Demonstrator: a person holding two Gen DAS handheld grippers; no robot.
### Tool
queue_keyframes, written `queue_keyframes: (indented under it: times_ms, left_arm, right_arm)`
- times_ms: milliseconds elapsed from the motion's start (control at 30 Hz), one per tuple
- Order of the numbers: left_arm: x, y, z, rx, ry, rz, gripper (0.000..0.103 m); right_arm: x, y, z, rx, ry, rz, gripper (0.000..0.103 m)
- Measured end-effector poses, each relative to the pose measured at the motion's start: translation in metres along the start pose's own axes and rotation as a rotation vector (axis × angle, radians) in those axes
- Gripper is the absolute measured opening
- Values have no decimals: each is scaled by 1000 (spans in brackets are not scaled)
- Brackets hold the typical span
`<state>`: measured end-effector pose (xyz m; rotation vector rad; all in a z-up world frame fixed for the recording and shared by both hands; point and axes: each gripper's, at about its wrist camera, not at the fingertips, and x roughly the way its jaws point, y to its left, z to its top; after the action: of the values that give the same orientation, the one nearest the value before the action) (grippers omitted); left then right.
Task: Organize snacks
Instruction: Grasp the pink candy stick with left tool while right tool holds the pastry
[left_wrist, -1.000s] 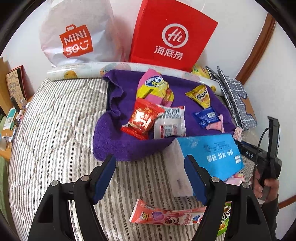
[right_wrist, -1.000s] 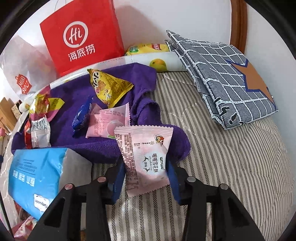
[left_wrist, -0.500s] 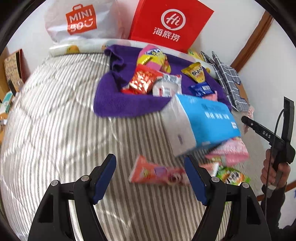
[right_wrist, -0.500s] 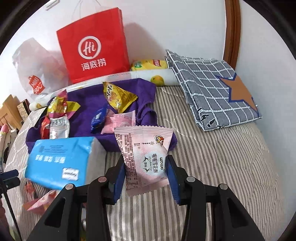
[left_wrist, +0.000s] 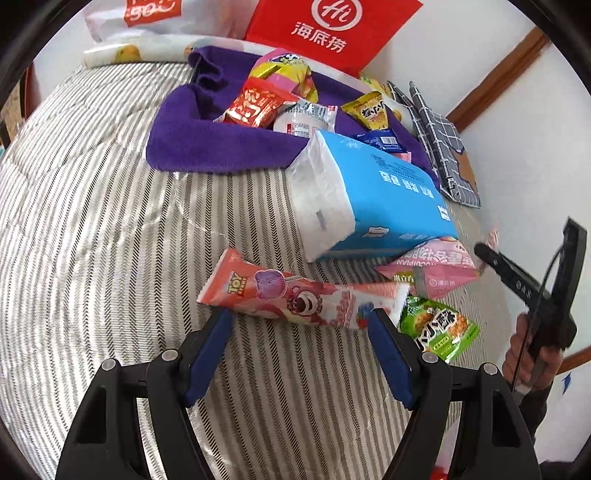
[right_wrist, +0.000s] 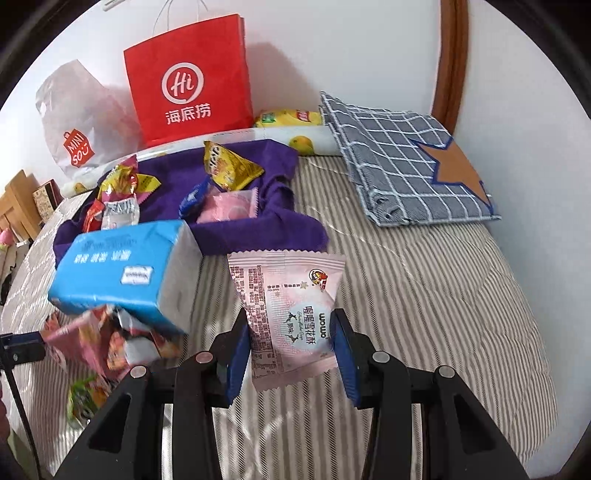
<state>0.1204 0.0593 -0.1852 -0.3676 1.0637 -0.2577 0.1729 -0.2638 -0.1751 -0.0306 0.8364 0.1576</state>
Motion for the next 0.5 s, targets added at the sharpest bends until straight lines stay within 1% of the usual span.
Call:
queue_keyframes:
  times_ms: [167,433,500]
  left_arm:
    - [-1,4,3,-43,-21,-13,75]
    - [-7,19,7,-134,-44,-45,75]
    - [-7,21,10,-153,-44,-34,75]
  right_arm:
    - [-4,-11,-10,-1,9,-18,40]
    - [0,-21,-20,7,21,-22,40]
    - [1,-22,-22,6,21,-19,40]
